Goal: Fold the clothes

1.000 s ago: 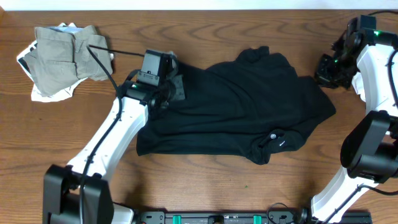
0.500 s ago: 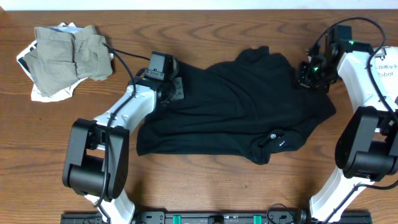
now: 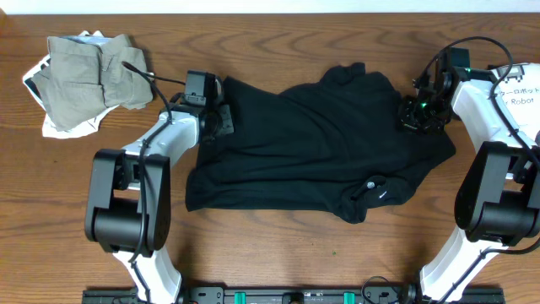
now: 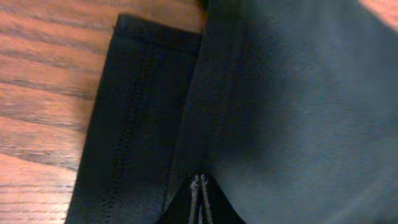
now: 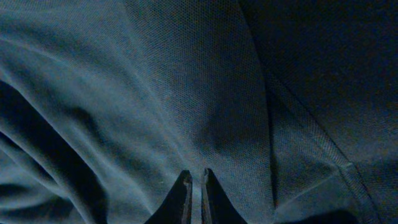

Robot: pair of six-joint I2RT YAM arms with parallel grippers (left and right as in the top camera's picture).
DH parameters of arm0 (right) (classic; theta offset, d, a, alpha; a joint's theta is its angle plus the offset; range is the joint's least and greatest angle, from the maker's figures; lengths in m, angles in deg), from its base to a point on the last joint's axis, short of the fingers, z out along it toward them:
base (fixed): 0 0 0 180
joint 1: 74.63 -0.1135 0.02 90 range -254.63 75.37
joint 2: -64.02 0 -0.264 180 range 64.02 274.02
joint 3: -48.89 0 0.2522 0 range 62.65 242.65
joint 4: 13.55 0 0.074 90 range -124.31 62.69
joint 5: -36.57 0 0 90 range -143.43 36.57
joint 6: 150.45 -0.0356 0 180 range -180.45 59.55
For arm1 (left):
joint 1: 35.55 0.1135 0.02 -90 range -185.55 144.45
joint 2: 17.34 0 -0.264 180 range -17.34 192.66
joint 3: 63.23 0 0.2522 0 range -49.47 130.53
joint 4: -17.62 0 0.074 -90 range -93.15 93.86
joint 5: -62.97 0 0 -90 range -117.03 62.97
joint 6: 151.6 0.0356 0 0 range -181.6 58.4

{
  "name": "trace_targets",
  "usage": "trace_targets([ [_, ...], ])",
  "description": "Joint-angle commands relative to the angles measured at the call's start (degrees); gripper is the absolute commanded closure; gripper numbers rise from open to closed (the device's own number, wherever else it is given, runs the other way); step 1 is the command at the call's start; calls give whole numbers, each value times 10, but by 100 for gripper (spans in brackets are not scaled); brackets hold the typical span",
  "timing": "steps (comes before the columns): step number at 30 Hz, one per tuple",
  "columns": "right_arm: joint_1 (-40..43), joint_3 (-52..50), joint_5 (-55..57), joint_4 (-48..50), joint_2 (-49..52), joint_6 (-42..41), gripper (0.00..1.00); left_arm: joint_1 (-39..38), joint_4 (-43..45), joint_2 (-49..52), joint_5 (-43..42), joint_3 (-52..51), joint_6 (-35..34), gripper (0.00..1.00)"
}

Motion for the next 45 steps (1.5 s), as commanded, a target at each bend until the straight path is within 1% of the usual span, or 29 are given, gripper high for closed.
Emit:
trace_targets([
  [1, -3, -4, 6, 2, 5, -6, 94, 1, 3, 10, 5, -1, 14, 94],
  [10, -4, -8, 6, 2, 5, -6, 92, 2, 4, 1, 3, -1, 14, 94],
  [16, -4, -19, 12, 10, 5, -6, 92, 3, 2, -61, 2, -1, 14, 94],
  [17, -4, -24, 13, 14, 5, -6, 92, 0, -2, -74, -5, -1, 14, 94],
  [19, -4, -35, 12, 29, 6, -12, 92, -9, -9, -95, -45, -1, 14, 94],
  [22, -4, -44, 12, 41, 6, -21, 94, -33, -15, -100, -98, -1, 14, 94],
  [25, -4, -44, 12, 43, 7, -25, 94, -67, -16, -88, -103, -1, 9, 94],
  [29, -5, -44, 12, 39, 7, -26, 94, -99, -10, -61, -83, -1, 7, 94],
  [31, -6, -44, 12, 35, 7, -26, 96, -103, -3, -44, -83, -1, 2, 94],
  [35, -6, -44, 12, 31, 7, -26, 96, -103, 11, -12, -75, -1, -5, 94],
  [39, -6, -44, 13, 28, 7, -25, 96, -103, 14, 9, -43, -1, -5, 94],
  [42, -6, -44, 16, 28, 7, -25, 96, -102, 13, 17, 2, -1, -5, 94],
  [45, -6, -44, 38, 28, 8, -26, 95, -95, 13, 21, 22, -1, -2, 94],
])
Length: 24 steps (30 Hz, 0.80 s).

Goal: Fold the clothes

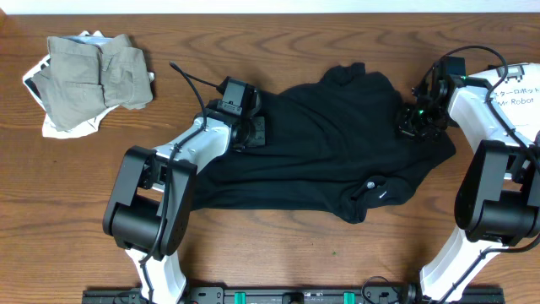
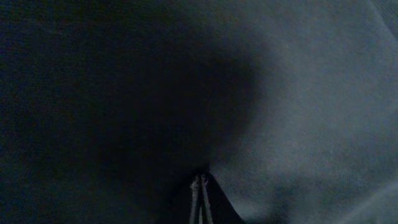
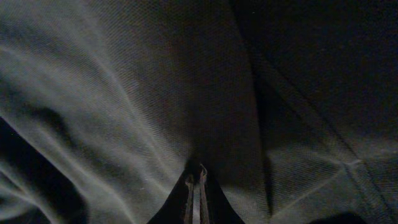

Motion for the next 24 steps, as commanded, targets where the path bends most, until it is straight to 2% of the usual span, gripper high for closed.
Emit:
trace_targets([
  [1, -6, -3, 34, 0, 8, -8, 95, 14, 0, 11, 48, -1, 4, 94],
  [12, -5, -3, 44, 15, 8, -8, 95, 90, -3, 51, 47, -1, 8, 94],
  [18, -5, -3, 53, 28, 8, -11, 95, 115, 9, 52, 49, 0, 38, 95],
  [24, -5, -3, 75, 43, 8, -15, 95, 142, 10, 52, 102, 0, 38, 94],
])
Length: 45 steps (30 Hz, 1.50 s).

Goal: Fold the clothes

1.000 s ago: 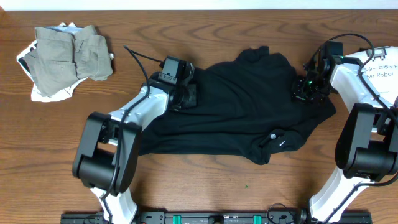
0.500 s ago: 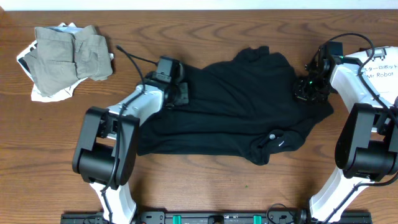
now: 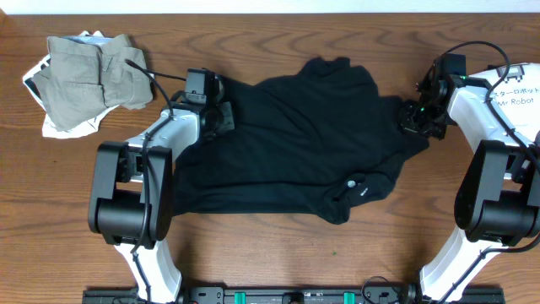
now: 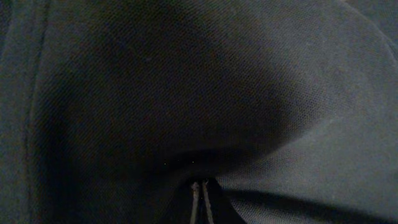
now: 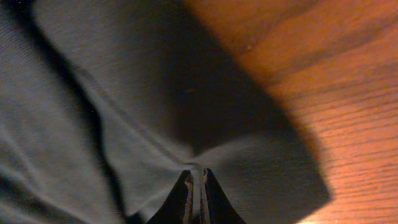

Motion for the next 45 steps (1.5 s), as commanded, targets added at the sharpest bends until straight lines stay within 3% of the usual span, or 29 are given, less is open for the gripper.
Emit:
trace_targets([
  [1, -4, -3, 34, 4, 8, -12, 95, 27, -14, 34, 90, -13, 14, 94],
  [9, 0, -2, 70, 0, 8, -28, 99, 50, -16, 34, 101, -13, 15, 94],
  [16, -10, 58, -44, -46, 2, -18, 99, 50, -18, 34, 101, -13, 16, 94],
  [23, -58, 139, -56, -79, -11, -18, 99, 50, -20, 34, 101, -13, 16, 94],
  [31, -110, 105, 20, -72, 14, -18, 99, 50, -20, 34, 101, -13, 16, 94],
  [45, -111, 69, -43, -30, 89, -3, 99, 50, -19, 34, 101, -13, 16, 94],
])
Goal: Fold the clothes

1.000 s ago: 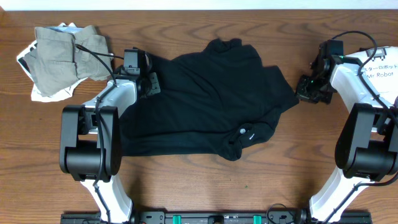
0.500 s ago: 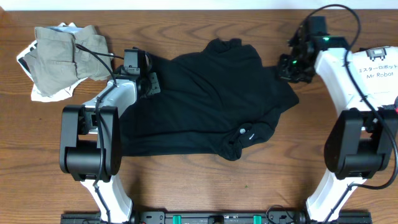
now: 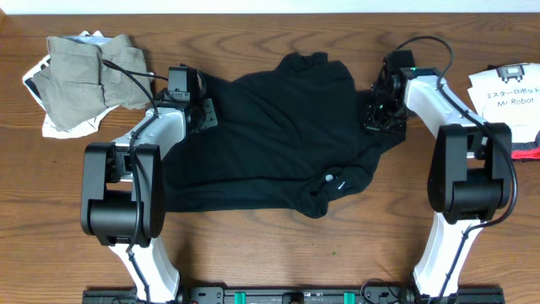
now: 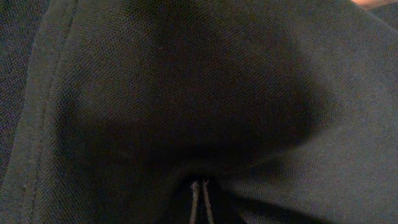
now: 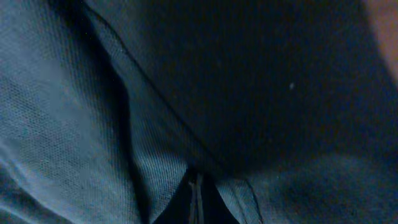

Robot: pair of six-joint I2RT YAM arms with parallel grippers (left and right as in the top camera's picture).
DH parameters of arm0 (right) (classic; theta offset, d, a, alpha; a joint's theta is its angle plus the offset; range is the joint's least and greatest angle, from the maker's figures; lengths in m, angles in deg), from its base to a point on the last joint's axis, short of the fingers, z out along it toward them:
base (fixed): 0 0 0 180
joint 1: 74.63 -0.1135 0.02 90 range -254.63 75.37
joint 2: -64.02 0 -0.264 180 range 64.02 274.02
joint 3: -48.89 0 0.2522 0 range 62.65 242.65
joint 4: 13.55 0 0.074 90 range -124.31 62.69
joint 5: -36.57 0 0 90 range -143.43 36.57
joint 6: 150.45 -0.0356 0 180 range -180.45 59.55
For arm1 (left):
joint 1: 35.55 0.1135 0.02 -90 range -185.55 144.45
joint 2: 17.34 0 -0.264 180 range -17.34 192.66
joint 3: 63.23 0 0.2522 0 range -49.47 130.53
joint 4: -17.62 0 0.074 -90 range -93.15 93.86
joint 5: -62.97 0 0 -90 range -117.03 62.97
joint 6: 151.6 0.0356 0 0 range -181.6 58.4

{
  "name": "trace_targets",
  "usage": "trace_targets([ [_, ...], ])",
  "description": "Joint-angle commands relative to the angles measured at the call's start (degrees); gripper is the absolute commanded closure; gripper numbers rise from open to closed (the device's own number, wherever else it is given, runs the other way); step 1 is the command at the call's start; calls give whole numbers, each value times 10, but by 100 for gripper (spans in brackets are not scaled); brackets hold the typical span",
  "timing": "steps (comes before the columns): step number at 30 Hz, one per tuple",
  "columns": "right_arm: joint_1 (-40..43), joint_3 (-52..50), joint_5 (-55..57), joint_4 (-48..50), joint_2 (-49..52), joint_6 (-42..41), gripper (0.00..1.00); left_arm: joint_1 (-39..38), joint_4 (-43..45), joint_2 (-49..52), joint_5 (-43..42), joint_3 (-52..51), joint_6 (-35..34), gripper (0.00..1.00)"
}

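A black polo shirt point(image 3: 270, 135) lies spread across the middle of the wooden table. My left gripper point(image 3: 199, 115) is shut on the shirt's upper left edge; the left wrist view shows dark knit cloth point(image 4: 186, 93) bunched at the closed tips point(image 4: 199, 184). My right gripper point(image 3: 377, 116) is shut on the shirt's upper right edge; its tips point(image 5: 196, 180) pinch a fold of fabric point(image 5: 93, 124) beside a seam. A small white logo point(image 3: 332, 180) shows near the shirt's lower right.
A folded khaki garment point(image 3: 89, 72) lies on white paper at the far left. A white paper sheet with print point(image 3: 506, 89) sits at the right edge, with a red object point(image 3: 530, 150) below it. Bare wood table point(image 3: 270, 245) runs along the front.
Both grippers, still shut on the shirt, have moved left; the right one came well inward from the table's right side. The whole shirt has shifted left and slightly away.
At first my left gripper held the shirt's left edge and the right gripper's tips stood slightly apart on its right side. Then the right was shut and the left was further right over the shirt. Since then the shirt has moved left in two stages, flatter.
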Motion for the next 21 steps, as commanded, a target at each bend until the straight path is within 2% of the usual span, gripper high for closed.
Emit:
trace_targets([
  [1, -3, -1, -10, 6, 4, 15, 99, 10, -18, 34, 43, -16, 9, 94],
  [9, 1, -1, 66, 3, 24, 14, 99, 10, -18, 34, 43, -16, 9, 94],
  [16, 22, -1, 201, -19, 38, -47, 99, 10, -15, 34, 57, -16, 9, 94],
  [21, 45, -1, 215, -24, 38, -48, 99, 12, -12, 34, 90, -16, 7, 94],
])
